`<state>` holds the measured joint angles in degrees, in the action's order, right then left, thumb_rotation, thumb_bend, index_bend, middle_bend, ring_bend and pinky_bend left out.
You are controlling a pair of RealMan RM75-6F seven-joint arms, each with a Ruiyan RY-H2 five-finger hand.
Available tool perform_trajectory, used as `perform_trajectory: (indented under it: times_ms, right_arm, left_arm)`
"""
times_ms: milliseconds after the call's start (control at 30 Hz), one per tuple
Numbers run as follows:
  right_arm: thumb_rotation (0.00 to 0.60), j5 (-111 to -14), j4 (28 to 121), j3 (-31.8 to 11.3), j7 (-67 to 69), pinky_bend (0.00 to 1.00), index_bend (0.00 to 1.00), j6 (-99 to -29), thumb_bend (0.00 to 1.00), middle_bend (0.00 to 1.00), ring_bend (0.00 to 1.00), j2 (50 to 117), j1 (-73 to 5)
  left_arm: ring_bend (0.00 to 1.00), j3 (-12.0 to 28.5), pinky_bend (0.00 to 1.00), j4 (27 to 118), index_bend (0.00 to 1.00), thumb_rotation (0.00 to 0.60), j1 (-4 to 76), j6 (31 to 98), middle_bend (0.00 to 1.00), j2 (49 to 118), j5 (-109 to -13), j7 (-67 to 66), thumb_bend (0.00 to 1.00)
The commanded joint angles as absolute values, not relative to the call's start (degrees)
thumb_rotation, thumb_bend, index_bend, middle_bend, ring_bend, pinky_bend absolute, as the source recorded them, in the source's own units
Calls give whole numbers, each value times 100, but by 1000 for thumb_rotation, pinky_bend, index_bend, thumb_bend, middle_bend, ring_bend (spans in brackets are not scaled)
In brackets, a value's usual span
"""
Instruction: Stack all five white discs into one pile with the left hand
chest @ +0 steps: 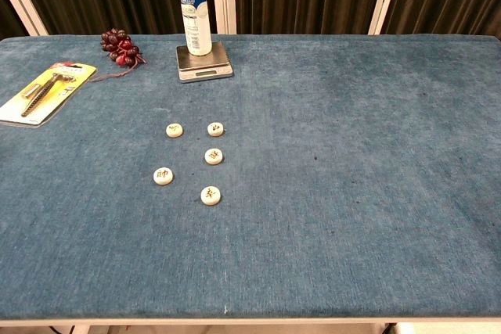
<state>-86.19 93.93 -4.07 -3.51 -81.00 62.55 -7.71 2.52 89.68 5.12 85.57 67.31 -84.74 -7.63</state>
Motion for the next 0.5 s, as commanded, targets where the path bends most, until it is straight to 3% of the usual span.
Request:
perform_trajectory:
  times_ms: [33, 300, 500]
  right_arm:
    - [600, -8617, 9409, -404, -361, 0, 0, -8109, 128, 0, 0, 6243, -767]
    - [600, -8670, 9376, -421, -248, 0, 0, -8277, 128, 0, 0, 6194, -713]
    - [600, -8762, 9411, -450, -206, 0, 0, -8422, 128, 0, 0, 6082, -690]
  left_arm:
    - [0, 253, 0, 8980, 118, 600, 532, 8532, 56, 6741, -8483, -761, 41]
    - [11, 264, 0, 9355, 127, 600, 792, 8254, 98, 6718, -8691, -737, 78]
    - [27, 304, 0, 9553, 240, 600, 1468, 7527, 109, 6948, -9129, -801, 140]
